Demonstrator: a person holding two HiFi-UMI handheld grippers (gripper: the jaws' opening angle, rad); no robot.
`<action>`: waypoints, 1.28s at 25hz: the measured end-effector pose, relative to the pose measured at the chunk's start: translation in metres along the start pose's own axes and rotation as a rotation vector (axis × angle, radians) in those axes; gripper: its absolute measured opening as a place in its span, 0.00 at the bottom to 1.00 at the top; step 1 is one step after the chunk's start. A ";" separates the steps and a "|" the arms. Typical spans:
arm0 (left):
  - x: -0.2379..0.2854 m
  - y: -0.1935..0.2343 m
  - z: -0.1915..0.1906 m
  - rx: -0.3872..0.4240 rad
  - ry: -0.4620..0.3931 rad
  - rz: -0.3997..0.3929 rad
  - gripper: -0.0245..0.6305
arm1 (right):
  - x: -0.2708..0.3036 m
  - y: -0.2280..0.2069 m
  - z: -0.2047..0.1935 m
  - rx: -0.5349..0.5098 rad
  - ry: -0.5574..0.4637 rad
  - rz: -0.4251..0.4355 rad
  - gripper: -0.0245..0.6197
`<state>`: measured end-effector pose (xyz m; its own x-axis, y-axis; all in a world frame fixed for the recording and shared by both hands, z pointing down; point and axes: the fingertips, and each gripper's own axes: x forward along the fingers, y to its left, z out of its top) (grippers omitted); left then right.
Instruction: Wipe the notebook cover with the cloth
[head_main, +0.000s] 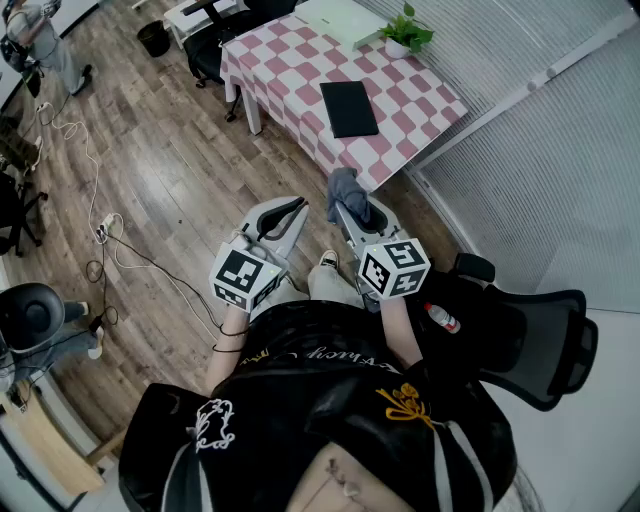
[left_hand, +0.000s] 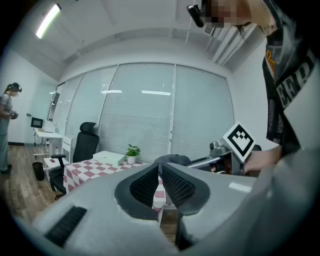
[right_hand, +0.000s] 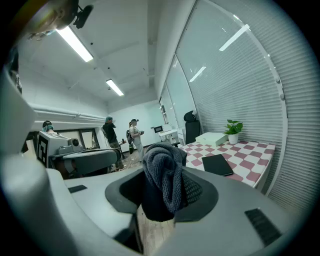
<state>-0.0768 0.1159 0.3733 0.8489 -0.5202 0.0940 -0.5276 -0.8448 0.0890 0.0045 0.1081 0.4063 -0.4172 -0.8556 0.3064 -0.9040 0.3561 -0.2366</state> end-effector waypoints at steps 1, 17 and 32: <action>-0.001 0.000 0.000 -0.007 0.001 0.003 0.09 | 0.000 0.001 0.000 0.000 0.001 0.002 0.23; 0.040 0.016 -0.011 -0.038 0.067 0.037 0.09 | 0.015 -0.058 0.014 0.061 0.001 0.015 0.23; 0.146 0.018 -0.001 -0.025 0.080 0.059 0.09 | 0.028 -0.154 0.040 0.039 0.007 0.064 0.23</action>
<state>0.0378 0.0245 0.3900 0.8116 -0.5562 0.1788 -0.5779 -0.8092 0.1059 0.1357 0.0148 0.4146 -0.4743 -0.8291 0.2959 -0.8714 0.3945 -0.2915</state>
